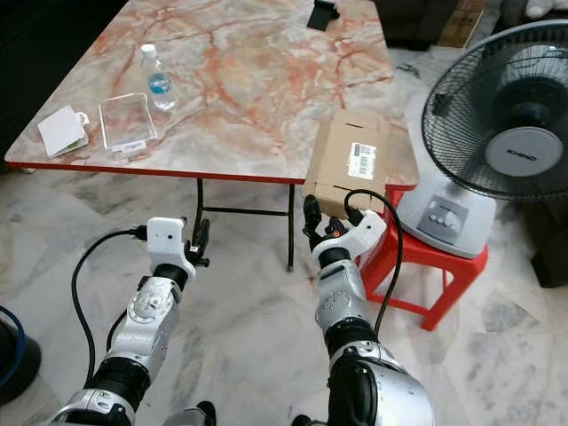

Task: Picking trash to rubbish bin

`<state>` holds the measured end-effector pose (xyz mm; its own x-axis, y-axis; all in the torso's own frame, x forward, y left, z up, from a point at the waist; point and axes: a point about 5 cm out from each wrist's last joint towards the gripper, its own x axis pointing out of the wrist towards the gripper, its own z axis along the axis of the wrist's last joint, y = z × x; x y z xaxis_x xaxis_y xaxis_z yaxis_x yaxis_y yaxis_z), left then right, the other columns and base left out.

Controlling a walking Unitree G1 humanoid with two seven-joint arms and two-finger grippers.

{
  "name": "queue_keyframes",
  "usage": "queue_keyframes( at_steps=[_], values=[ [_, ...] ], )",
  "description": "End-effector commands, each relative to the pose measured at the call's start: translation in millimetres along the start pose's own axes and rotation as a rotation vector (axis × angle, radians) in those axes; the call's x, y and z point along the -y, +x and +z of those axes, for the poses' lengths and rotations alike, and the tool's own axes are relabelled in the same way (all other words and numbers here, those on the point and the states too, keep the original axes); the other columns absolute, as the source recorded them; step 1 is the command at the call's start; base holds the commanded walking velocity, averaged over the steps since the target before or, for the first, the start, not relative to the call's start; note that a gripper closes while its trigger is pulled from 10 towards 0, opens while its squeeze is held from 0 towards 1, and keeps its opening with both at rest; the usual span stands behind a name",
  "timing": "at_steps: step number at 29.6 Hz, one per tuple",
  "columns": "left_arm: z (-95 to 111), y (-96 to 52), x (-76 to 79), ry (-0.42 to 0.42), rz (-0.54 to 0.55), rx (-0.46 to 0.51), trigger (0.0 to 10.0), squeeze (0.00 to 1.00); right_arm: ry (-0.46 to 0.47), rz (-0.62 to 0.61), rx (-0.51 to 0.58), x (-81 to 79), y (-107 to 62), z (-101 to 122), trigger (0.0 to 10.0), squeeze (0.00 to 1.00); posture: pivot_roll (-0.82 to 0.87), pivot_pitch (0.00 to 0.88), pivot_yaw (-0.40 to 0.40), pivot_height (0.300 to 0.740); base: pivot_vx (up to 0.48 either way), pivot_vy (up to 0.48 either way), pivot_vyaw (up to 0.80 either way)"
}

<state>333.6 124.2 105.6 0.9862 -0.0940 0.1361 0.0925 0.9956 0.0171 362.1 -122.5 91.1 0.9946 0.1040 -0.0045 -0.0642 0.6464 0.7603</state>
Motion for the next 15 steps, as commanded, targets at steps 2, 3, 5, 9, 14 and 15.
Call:
queue_keyframes(
  at_steps=[2,3,5,9,14,15],
  values=[
    [2.5,-0.7,2.4,0.007,-0.01,0.011,10.0,0.0,-0.009,0.003,0.0,-1.2,0.2,-0.3,10.0,0.0,0.12,0.178,-0.01,0.74,0.266,0.0,0.0],
    [3.8,-0.1,3.1,0.007,-0.013,0.013,10.0,0.0,-0.01,0.001,-0.001,-0.9,0.1,-0.5,10.0,0.0,0.12,0.178,-0.01,0.74,0.27,0.0,0.0],
    [5.3,0.2,4.3,0.007,-0.019,0.014,10.0,0.0,-0.016,0.0,-0.002,-0.8,-0.1,-0.7,10.0,0.0,0.12,0.177,-0.01,0.74,0.268,0.0,0.0],
    [6.7,-0.8,8.0,0.003,-0.039,0.016,10.0,0.0,-0.025,-0.004,-0.004,0.1,-0.8,-1.3,10.0,0.0,0.12,0.177,-0.009,0.74,0.266,0.0,0.0],
    [5.4,-1.7,10.1,-0.001,-0.051,0.006,10.0,0.0,-0.028,-0.017,-0.004,2.1,-1.9,-2.1,10.0,0.0,0.12,0.176,-0.009,0.74,0.1,0.0,0.0],
    [5.1,-1.9,10.7,-0.002,-0.054,0.005,10.0,0.0,-0.031,-0.024,-0.003,2.6,-2.1,-2.2,10.0,0.0,0.12,0.176,-0.009,0.74,0.0,0.0,0.0]
  ],
)
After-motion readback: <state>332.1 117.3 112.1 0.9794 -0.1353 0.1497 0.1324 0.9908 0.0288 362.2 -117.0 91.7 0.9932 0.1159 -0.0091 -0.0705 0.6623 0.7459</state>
